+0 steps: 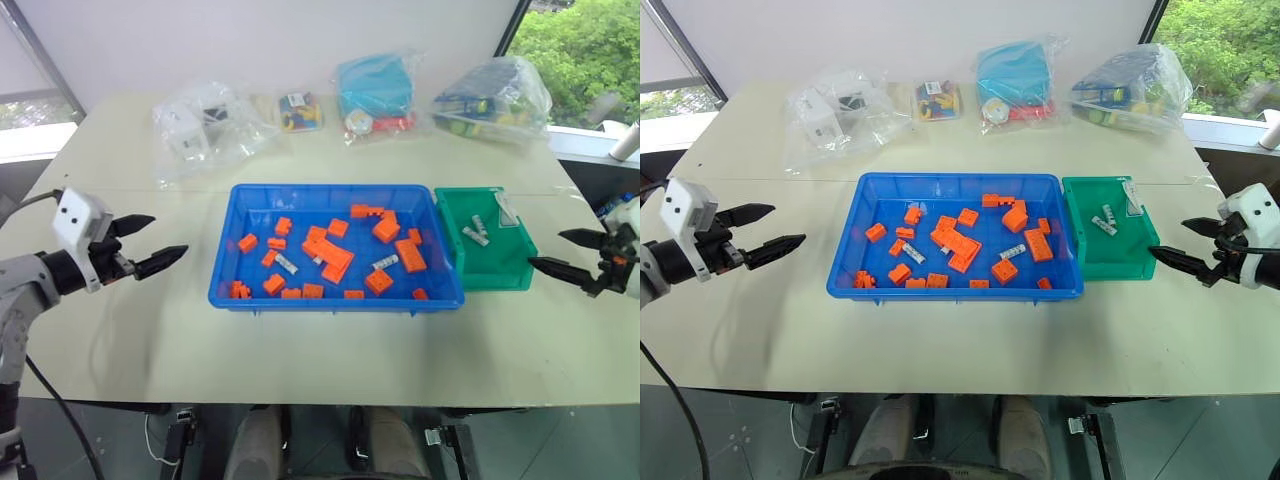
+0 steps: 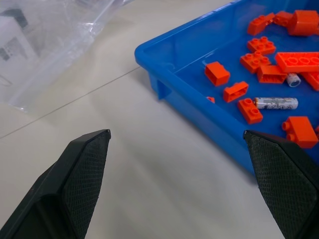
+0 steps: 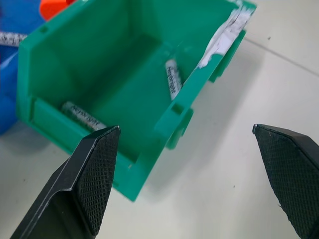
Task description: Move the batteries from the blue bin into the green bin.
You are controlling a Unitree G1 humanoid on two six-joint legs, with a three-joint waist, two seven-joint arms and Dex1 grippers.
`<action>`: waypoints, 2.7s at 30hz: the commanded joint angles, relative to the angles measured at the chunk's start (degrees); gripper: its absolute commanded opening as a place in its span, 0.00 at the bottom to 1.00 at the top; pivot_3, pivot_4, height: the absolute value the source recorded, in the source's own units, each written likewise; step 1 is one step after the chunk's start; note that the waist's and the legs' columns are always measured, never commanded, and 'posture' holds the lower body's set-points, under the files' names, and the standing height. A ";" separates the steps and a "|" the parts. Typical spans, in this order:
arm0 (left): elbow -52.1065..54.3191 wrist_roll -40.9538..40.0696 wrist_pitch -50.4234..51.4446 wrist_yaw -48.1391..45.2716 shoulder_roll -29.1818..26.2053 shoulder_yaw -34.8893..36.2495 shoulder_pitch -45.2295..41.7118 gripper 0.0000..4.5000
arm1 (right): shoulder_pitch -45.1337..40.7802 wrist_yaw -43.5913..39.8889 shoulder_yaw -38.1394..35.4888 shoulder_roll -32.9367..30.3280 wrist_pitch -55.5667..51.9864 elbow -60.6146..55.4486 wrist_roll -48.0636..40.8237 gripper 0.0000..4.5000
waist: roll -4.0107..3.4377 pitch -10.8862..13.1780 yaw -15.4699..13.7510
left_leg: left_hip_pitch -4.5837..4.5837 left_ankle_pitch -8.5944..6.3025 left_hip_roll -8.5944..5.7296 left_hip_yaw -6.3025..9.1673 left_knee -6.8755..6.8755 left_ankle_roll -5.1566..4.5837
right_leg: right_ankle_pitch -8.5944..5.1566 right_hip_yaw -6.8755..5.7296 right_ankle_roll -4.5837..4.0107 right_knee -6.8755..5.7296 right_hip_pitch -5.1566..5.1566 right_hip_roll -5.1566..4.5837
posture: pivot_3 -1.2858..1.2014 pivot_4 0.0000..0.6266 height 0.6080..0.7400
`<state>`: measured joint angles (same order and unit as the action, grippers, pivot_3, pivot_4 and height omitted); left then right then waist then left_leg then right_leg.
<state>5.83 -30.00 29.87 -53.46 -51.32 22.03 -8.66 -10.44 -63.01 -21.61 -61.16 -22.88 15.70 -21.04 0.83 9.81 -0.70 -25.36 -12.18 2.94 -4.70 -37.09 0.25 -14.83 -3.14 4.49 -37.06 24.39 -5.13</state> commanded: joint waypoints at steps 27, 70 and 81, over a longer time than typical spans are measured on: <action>10.41 -8.13 6.11 -2.29 -0.87 0.18 -0.79 1.00 | -8.18 2.26 2.16 -1.58 -10.63 -17.57 -4.99 0.98 | -0.02 0.01 0.33 | 0.01 0.00 0.02 0.01 -0.02 0.00 | 0.01 0.01 0.02 -0.04 0.02 0.04 | 0.52 0.24 0.97; 17.29 -9.67 6.96 -0.40 -1.43 -1.46 0.80 1.00 | -40.68 20.32 55.02 52.71 -16.74 3.67 20.37 0.56 | 0.00 0.01 1.74 | -0.09 0.00 -0.01 0.09 0.04 0.01 | 0.15 -0.04 0.20 -0.17 0.12 0.07 | 0.52 0.24 0.97; 14.98 -9.58 6.53 -2.46 -0.74 -5.21 -2.96 1.00 | -41.23 18.92 42.69 50.23 -28.55 -10.38 14.22 0.02 | -0.02 0.04 1.44 | -0.08 0.01 0.00 0.09 0.03 0.01 | 0.15 -0.04 0.20 -0.17 0.09 0.06 | 0.52 0.24 0.97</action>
<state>20.33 -39.16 37.04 -55.23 -52.08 16.81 -10.44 -49.66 -43.44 26.58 -9.69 -48.13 12.14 -4.10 0.81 9.84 0.75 -25.47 -12.17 2.93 -4.60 -37.06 0.26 -14.68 -3.18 4.69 -37.23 24.52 -5.07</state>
